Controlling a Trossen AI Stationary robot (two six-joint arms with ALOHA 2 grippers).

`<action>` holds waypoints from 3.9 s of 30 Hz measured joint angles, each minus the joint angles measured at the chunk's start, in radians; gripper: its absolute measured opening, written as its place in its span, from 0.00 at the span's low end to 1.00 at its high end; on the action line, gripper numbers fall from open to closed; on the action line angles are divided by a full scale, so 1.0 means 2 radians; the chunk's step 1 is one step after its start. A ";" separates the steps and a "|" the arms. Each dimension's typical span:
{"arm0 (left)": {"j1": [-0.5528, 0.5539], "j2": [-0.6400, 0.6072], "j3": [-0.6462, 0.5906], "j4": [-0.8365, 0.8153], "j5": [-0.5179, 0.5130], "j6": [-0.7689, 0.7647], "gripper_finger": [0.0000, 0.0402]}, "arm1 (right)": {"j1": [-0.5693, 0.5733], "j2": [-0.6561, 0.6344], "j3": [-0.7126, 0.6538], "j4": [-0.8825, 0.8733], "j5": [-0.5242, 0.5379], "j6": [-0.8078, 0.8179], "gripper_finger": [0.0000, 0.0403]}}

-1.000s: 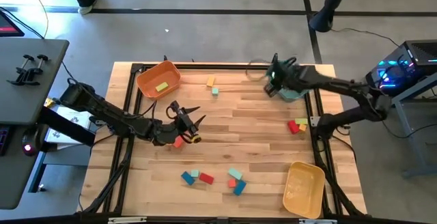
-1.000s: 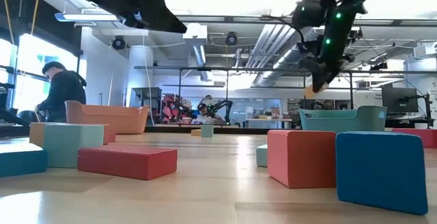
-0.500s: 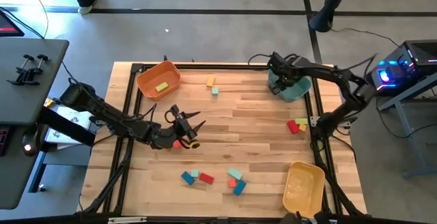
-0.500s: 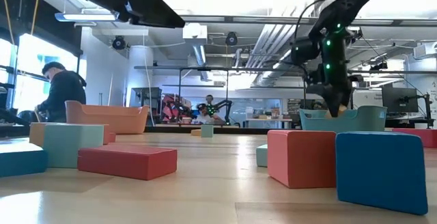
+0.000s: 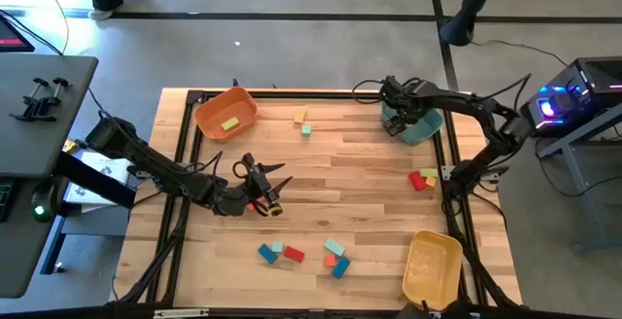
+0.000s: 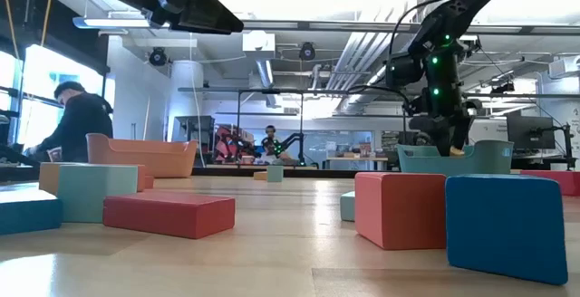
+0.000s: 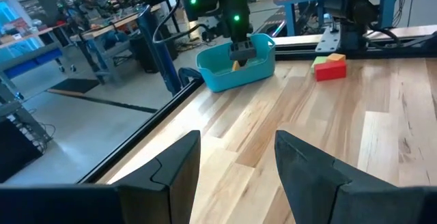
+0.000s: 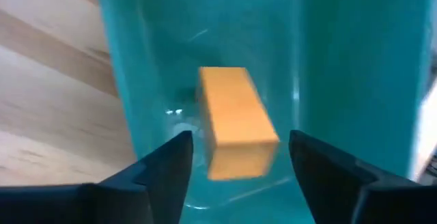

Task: Sort blocks by size
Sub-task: Put the thick yellow rectangular block into the green bin, then put the yellow cube block into the yellow bin

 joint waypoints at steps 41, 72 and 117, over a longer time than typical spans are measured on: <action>0.001 0.000 0.000 -0.001 0.017 0.000 0.43 | 0.290 -0.167 -0.123 -0.237 -0.142 0.073 0.63; 0.001 0.000 0.000 0.000 0.023 0.002 0.43 | 0.297 0.019 -0.164 -0.159 -0.156 0.029 0.63; 0.001 0.000 0.000 0.000 0.023 0.004 0.43 | 0.464 -0.142 0.014 -0.153 -0.060 0.147 0.32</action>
